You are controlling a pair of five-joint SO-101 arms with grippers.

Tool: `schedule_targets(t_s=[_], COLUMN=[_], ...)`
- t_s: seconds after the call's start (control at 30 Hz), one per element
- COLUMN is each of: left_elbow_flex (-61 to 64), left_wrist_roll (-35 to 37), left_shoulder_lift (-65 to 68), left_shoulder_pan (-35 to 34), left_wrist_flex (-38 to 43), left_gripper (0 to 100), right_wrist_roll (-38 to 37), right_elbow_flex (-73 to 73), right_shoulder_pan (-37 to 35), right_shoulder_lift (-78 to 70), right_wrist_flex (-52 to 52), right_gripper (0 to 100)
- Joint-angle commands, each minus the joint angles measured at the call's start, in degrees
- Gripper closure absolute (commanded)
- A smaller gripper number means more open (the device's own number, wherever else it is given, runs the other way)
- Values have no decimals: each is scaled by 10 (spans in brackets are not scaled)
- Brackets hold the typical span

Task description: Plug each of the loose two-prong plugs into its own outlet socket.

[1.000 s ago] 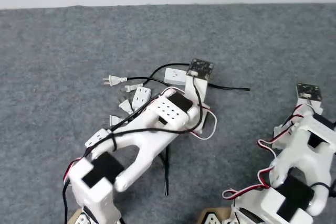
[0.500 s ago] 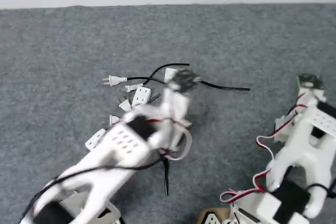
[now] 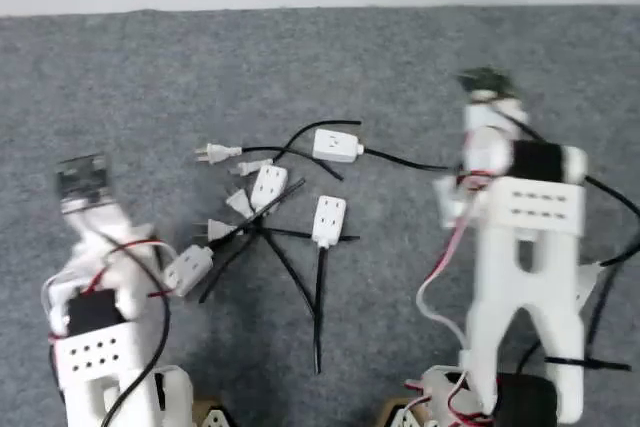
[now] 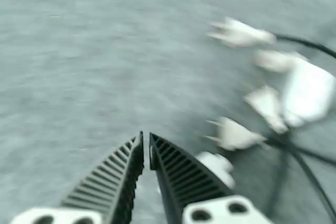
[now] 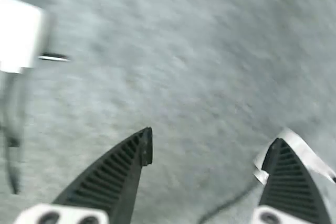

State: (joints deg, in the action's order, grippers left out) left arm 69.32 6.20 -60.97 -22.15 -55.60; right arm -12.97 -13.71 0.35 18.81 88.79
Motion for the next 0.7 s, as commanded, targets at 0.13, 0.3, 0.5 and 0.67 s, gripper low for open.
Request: schedule_targets(t_s=[0.13, 0.3, 0.5, 0.67], left_elbow_flex=[-1, -55, -158, -262], left_wrist_roll=[-5, -2, 21, 60], left_shoulder_lift=[69, 194, 385, 523], left_shoulder_pan=[-83, -127, -157, -193], left_wrist_flex=[104, 158, 208, 207], left_gripper=[985, 985, 985, 985], right_wrist_roll=[194, 329, 499, 533], right_elbow_flex=[68, 67, 66, 66], right_shoulder_pan=[-182, -267, -330, -392], right_shoulder_lift=[-7, -62, -154, -220], right_wrist_flex=[-61, -118, -200, -259], right_gripper=[667, 667, 667, 667])
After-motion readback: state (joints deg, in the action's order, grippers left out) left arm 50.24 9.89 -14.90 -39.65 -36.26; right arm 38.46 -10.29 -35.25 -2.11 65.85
